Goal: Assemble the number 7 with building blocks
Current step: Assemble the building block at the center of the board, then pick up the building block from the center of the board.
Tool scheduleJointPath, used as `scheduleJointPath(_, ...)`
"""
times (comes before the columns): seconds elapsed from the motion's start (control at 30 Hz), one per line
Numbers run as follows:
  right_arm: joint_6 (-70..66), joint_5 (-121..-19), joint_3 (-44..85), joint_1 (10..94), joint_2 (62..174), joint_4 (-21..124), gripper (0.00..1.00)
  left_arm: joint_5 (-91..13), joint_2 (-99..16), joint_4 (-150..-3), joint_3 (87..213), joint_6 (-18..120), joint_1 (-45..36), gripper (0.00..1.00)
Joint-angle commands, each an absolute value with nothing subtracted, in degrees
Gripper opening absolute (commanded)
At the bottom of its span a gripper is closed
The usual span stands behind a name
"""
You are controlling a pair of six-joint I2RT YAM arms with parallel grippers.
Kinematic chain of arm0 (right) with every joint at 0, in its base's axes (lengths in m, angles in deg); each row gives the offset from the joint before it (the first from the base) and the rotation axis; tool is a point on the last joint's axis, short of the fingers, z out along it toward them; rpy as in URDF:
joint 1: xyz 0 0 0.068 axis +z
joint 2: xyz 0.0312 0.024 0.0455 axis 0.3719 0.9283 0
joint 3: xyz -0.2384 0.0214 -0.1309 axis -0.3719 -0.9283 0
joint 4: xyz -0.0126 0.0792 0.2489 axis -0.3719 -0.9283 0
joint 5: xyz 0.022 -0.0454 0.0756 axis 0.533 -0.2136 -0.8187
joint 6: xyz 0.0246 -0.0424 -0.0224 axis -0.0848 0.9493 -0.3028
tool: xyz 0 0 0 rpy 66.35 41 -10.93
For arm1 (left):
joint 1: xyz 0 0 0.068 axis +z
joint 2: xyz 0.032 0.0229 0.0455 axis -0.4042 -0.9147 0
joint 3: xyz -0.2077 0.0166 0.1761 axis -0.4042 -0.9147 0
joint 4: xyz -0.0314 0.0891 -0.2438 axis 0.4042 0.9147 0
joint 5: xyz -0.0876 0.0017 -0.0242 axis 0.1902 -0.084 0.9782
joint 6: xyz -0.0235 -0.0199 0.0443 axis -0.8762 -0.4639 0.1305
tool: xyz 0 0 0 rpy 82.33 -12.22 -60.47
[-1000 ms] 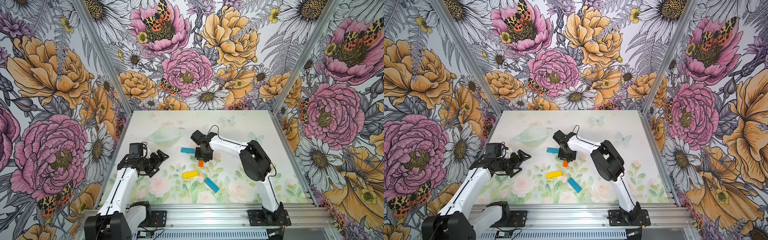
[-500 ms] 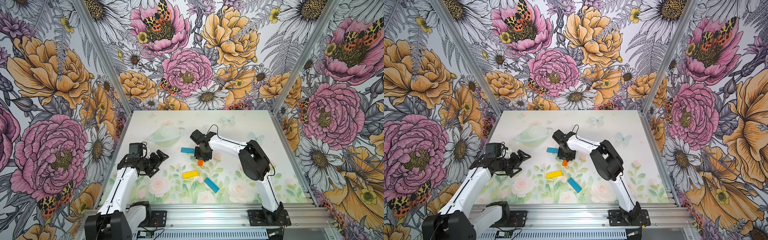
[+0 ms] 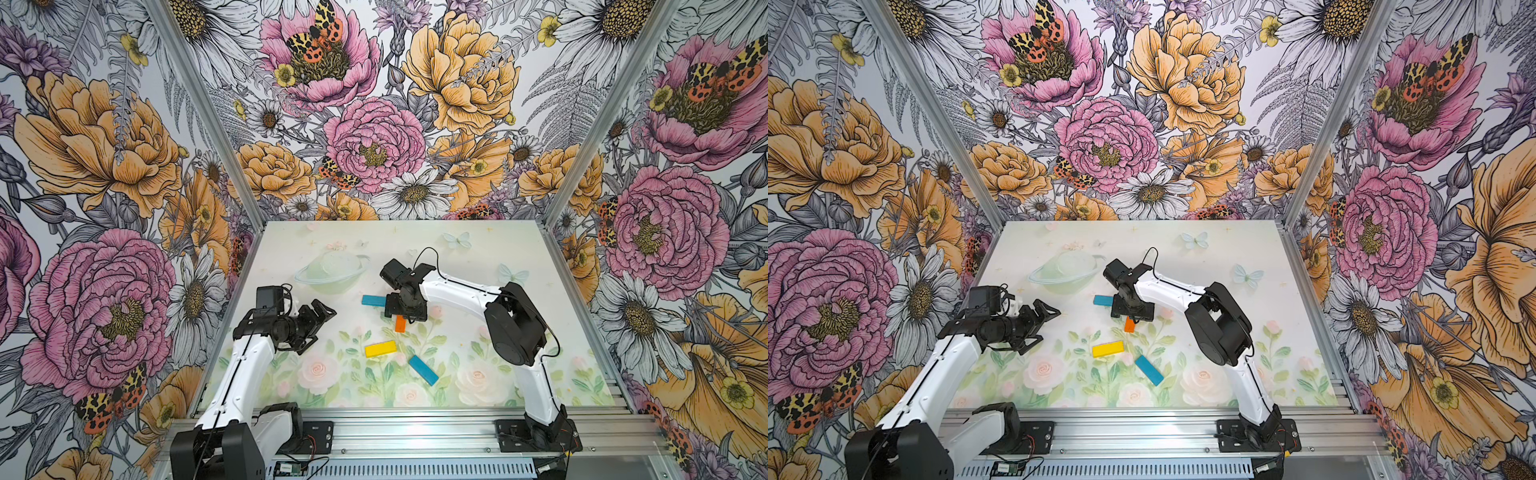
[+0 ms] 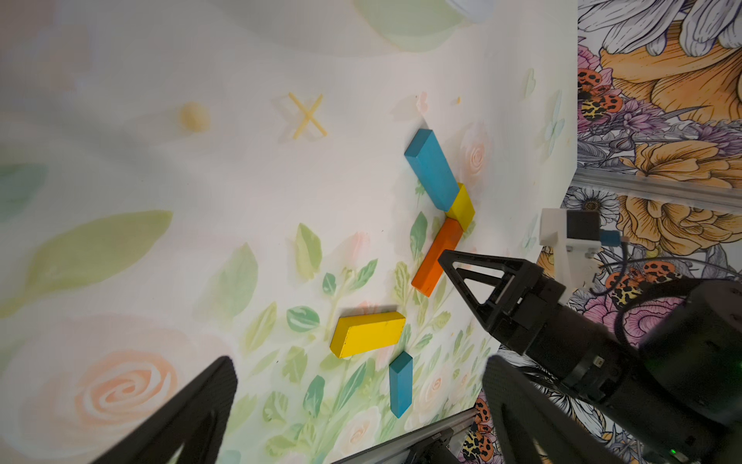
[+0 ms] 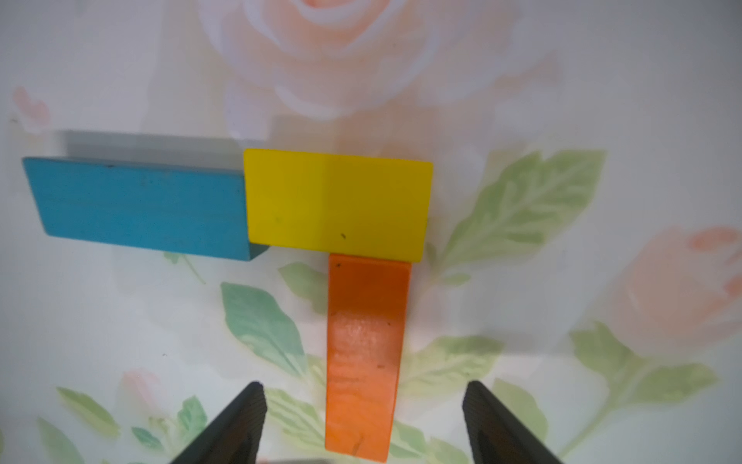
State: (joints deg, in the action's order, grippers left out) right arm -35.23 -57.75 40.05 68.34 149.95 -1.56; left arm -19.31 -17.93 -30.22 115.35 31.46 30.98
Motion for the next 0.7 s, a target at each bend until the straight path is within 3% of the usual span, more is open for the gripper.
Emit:
scheduleJointPath(0.0,-23.16,-53.51,42.53,72.28,141.36,-1.63,0.74,-17.50,-16.84,-29.64,114.86,33.48,32.86,0.99)
scheduleJointPath(0.17,-3.30,-64.35,44.04,76.12,142.16,-2.64,0.67,-16.52,-16.61,-28.91,114.99,33.32,34.62,0.99)
scheduleJointPath(0.3,7.99,-61.43,45.12,82.56,145.76,-5.77,0.68,-16.04,-16.61,-28.88,115.38,32.78,35.36,0.99)
scheduleJointPath(0.67,18.22,-50.85,55.87,89.71,158.91,-16.29,0.69,-16.50,-14.94,-27.53,114.68,32.77,35.71,0.99)
